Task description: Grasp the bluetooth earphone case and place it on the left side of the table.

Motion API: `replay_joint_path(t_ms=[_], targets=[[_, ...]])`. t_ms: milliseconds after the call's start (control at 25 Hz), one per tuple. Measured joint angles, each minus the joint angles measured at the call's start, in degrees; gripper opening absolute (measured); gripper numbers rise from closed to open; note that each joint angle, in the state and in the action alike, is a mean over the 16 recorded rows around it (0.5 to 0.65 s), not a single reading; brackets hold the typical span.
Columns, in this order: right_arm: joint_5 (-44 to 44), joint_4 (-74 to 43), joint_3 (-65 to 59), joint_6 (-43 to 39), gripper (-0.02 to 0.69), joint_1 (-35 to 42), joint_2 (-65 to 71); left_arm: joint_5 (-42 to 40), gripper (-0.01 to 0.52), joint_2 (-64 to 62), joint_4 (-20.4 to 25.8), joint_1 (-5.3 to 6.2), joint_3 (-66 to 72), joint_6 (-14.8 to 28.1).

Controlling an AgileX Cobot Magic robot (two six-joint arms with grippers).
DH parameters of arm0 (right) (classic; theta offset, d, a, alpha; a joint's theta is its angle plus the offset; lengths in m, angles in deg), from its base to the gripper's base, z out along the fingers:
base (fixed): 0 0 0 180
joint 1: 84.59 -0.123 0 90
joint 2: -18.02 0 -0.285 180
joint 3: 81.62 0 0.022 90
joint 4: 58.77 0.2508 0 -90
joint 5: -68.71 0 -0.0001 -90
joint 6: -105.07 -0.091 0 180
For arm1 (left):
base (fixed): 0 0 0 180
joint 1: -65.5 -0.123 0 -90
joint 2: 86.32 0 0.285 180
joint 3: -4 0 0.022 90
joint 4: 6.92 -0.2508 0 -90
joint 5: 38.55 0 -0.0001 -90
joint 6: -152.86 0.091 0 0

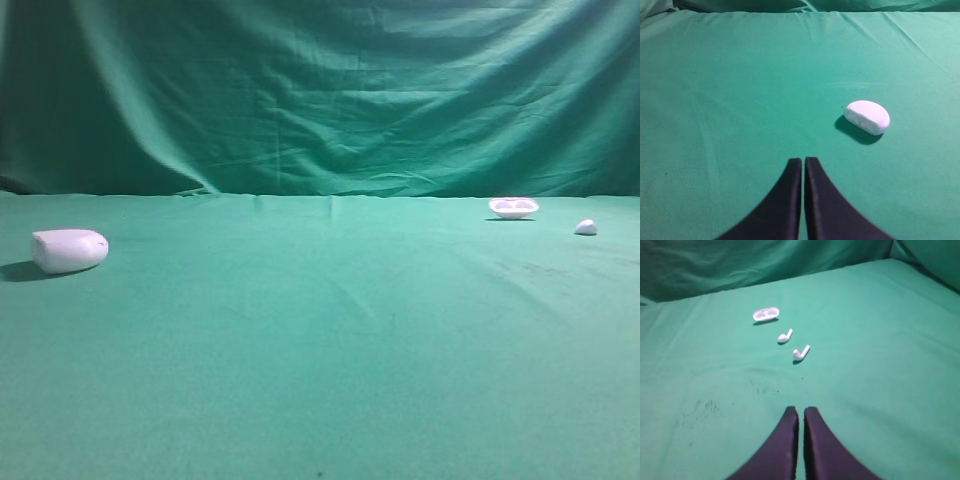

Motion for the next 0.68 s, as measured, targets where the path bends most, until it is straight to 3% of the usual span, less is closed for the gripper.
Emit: replay_joint_path(t_ms=[680], targets=[[-0.1, 0.2, -0.7, 0.0, 0.000, 0.0, -0.4, 0.0, 0.000, 0.0, 0.0, 0.00, 0.0, 0.0]])
